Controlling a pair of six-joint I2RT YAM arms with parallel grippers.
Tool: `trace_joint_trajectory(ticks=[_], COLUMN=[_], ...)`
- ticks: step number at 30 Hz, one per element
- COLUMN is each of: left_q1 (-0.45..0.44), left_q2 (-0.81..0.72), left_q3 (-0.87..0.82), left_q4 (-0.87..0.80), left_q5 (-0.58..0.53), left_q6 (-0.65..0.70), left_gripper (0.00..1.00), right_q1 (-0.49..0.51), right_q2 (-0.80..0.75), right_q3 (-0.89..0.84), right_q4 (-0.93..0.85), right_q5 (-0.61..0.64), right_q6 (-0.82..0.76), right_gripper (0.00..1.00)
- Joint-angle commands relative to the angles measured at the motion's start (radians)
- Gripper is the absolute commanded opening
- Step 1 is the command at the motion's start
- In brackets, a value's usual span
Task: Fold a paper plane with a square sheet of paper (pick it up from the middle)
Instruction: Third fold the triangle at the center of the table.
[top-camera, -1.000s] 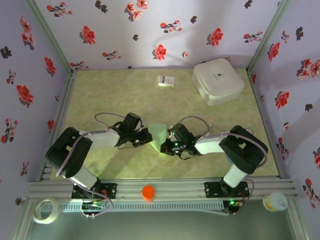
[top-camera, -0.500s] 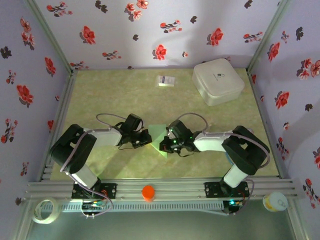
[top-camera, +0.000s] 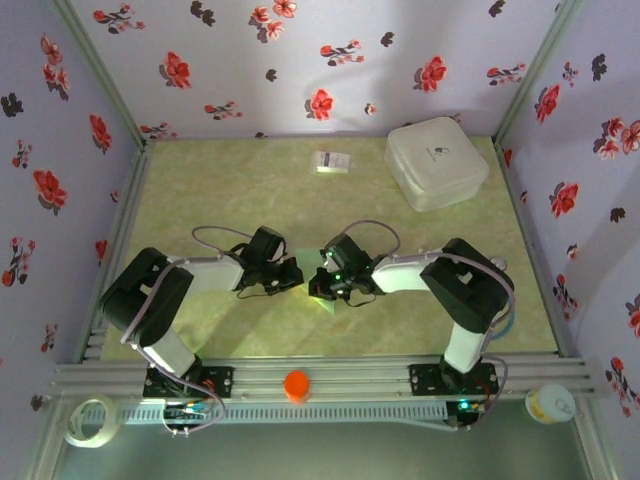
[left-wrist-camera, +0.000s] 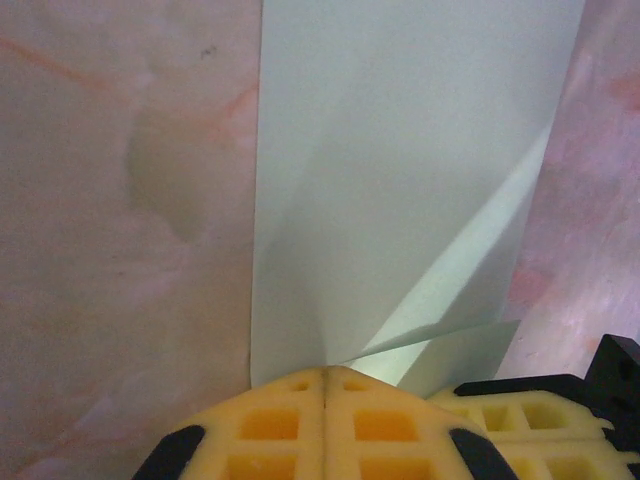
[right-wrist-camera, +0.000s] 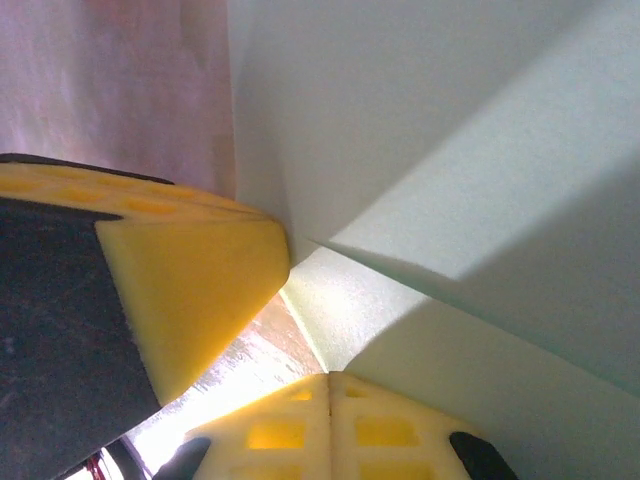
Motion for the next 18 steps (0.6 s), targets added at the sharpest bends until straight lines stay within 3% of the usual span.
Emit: trace_joint_trajectory(ticks=[1,18], left_q1=[0.001,0.024], left_q2=[0.048,0.055], left_q3=[-0.012,-0.018], left_q4=[-0.086,-0.092], left_q5=[-0.063,-0.057], left_q6=[0.026,0.035], left_gripper=[0.0,0.0], right_q1=[0.004,-0.004], right_q2=[-0.031,-0.237], right_q3=[-0.064,-0.251], right_q4=[-0.061,-0.108], right_q5=[0.022,0.033], right_q6=[-0.016,-0.018], right_gripper=[0.01,0.03])
